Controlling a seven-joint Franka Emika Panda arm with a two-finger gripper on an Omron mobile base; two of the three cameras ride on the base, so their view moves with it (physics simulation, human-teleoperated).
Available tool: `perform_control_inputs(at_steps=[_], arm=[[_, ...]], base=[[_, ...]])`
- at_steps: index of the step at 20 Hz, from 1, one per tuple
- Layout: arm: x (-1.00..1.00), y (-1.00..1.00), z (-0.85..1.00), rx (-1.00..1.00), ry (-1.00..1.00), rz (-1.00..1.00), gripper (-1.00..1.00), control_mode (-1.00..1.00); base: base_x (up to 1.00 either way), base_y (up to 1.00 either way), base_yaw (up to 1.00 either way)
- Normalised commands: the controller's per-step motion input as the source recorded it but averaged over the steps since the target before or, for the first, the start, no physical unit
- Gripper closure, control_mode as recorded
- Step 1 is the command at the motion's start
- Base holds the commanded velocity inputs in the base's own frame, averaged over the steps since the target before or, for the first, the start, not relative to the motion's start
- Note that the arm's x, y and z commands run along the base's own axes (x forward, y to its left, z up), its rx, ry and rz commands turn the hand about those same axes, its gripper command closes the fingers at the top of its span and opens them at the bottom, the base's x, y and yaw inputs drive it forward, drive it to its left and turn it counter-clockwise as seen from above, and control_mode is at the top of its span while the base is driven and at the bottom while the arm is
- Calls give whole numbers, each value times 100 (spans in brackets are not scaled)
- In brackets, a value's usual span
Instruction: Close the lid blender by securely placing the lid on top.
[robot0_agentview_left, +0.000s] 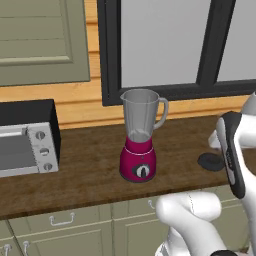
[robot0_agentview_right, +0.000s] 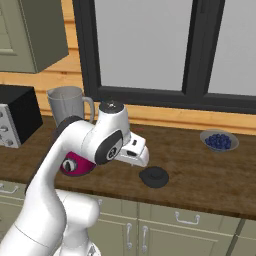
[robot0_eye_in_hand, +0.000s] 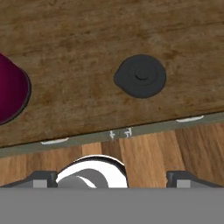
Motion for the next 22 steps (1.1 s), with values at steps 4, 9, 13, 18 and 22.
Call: perform_control_inputs(at_steps=[4, 9, 13, 18, 22], arm=[[0, -57, -4, 0, 9, -6, -100, -100], [0, -39, -8, 0, 1, -3, -100, -100], [15, -21, -37, 1, 0, 0, -100, -100], [37, -4, -48, 1, 3, 0, -100, -100], [47, 0, -34, 1, 3, 1, -100, -100]], base=[[0, 0, 0], [0, 0, 0], [0, 0, 0], [0, 0, 0], [0, 0, 0]])
